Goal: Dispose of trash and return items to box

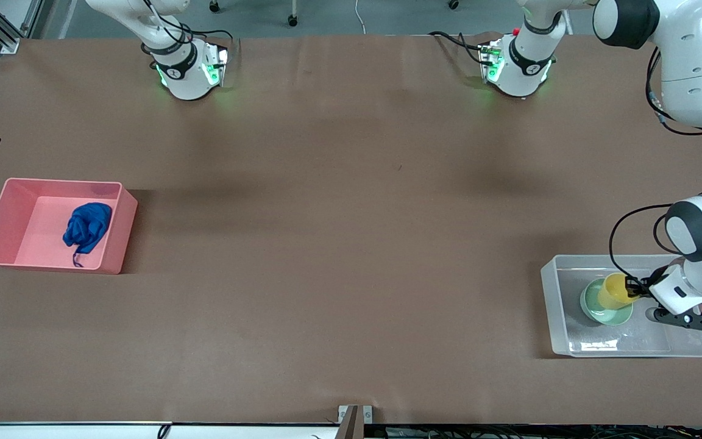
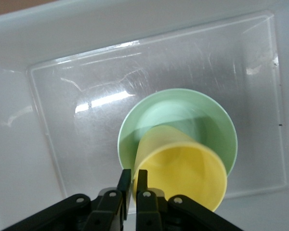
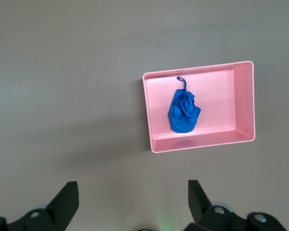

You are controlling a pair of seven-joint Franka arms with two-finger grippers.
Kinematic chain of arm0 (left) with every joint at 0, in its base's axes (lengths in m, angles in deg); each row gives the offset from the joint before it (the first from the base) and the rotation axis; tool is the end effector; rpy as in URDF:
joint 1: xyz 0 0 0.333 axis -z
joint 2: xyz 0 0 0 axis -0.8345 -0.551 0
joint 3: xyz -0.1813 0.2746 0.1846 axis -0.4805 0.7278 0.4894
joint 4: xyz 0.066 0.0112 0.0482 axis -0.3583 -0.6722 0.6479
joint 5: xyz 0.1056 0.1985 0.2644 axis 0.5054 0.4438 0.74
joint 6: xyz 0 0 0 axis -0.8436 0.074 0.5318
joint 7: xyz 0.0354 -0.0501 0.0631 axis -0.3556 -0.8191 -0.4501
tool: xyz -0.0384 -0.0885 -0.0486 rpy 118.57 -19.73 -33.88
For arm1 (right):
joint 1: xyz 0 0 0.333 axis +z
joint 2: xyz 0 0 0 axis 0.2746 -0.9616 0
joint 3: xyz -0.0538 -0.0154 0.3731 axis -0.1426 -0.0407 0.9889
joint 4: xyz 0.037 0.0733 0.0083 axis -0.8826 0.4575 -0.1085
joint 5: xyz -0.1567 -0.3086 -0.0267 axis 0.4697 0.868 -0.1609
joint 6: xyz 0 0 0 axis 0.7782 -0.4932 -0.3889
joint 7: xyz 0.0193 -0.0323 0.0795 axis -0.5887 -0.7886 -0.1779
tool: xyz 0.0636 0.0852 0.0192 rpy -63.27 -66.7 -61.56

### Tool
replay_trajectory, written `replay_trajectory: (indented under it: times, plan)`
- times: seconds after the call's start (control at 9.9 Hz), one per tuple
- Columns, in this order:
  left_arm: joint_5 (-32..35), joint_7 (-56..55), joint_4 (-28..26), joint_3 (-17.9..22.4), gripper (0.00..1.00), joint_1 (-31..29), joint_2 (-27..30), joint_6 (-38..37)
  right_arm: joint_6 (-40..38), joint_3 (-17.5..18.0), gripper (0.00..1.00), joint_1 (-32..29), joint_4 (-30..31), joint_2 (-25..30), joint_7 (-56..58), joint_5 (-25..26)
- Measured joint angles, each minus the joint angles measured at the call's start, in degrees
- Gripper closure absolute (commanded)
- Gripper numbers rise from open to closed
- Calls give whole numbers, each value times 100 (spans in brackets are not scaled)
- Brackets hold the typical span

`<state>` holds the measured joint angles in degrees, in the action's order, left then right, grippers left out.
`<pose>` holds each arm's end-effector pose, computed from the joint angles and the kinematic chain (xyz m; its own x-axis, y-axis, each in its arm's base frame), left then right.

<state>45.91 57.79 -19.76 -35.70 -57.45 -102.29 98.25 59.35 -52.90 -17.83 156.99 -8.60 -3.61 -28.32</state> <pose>0.7167 0.1230 0.3370 0.9765 -0.2133 0.0310 -0.2115 -0.9759 -0.0540 0.4857 -0.0692 0.7270 0.9862 -0.1629 -0.0287 -0.1624 -0.9865 0.0215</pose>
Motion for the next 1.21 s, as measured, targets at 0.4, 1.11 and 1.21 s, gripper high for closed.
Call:
replay_trajectory:
  times: [0.4, 1.11, 1.21]
  plan:
    - [-65, -234, 225, -10, 0, 11, 525, 62, 8, -1, 0, 1, 0, -24, 0, -3]
    - [6, -1401, -740, -361, 0, 115, 3313, -1768, 16, 0, 0, 7, 1, -28, 0, -5]
    - [207, -1562, -623, -381, 0, 114, 3568, -2233, 16, 3, 0, 8, 1, -28, 0, -5]
